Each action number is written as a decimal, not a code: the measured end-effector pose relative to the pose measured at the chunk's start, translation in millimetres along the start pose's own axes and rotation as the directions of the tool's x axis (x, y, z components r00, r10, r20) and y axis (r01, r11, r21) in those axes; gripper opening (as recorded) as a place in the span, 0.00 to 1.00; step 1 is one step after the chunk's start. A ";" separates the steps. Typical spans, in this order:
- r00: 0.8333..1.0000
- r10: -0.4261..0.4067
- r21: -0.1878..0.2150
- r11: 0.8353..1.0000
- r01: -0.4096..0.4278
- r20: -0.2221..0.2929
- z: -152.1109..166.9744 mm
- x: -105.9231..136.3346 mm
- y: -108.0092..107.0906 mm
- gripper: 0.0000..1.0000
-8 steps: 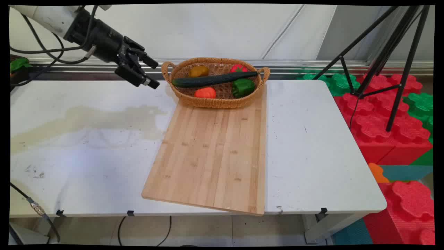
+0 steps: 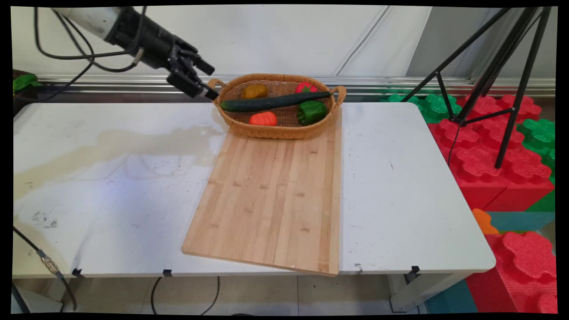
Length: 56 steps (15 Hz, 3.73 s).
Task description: Pick up the cucumber from the vegetable basket, then place the picked object on the cutting board
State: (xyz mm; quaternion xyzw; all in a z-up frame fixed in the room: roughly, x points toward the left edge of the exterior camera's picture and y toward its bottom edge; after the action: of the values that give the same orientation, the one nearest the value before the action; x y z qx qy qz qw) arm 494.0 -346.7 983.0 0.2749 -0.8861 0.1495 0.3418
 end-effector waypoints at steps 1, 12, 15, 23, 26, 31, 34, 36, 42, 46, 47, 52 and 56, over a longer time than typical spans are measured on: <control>1.000 0.008 0.005 1.000 -0.008 -0.001 4.5 3.3 -4.2 1.00; 0.998 0.055 0.045 0.997 -0.055 0.010 79.5 35.9 -45.8 1.00; 0.998 0.059 0.052 0.997 -0.060 0.023 103.3 41.6 -55.7 1.00; 0.994 0.065 0.053 0.996 -0.070 0.084 184.3 56.4 -89.3 1.00; 0.992 0.068 0.049 0.996 -0.074 0.109 211.9 58.8 -101.0 1.00; 0.988 0.062 0.040 0.997 -0.068 0.143 246.1 59.4 -113.7 1.00; 0.986 0.055 0.034 0.998 -0.061 0.160 260.9 57.7 -118.2 1.00; 0.985 0.051 0.032 0.998 -0.057 0.166 267.1 57.0 -119.9 1.00; 0.984 0.045 0.027 0.998 -0.051 0.174 280.3 56.0 -123.5 0.00; 0.983 0.045 0.022 0.999 -0.050 0.176 283.3 55.5 -124.0 0.00; 0.984 0.045 0.021 0.999 -0.050 0.175 283.4 55.5 -123.9 0.00; 0.986 0.060 0.024 0.998 -0.064 0.159 273.9 58.6 -122.9 0.00; 0.988 0.075 0.039 0.996 -0.081 0.134 255.9 63.8 -121.2 0.00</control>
State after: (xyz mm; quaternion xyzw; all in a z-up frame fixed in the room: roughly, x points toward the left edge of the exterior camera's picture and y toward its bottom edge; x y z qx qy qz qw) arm 392.1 -584.6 851.5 0.2570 -0.9133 0.1637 0.2701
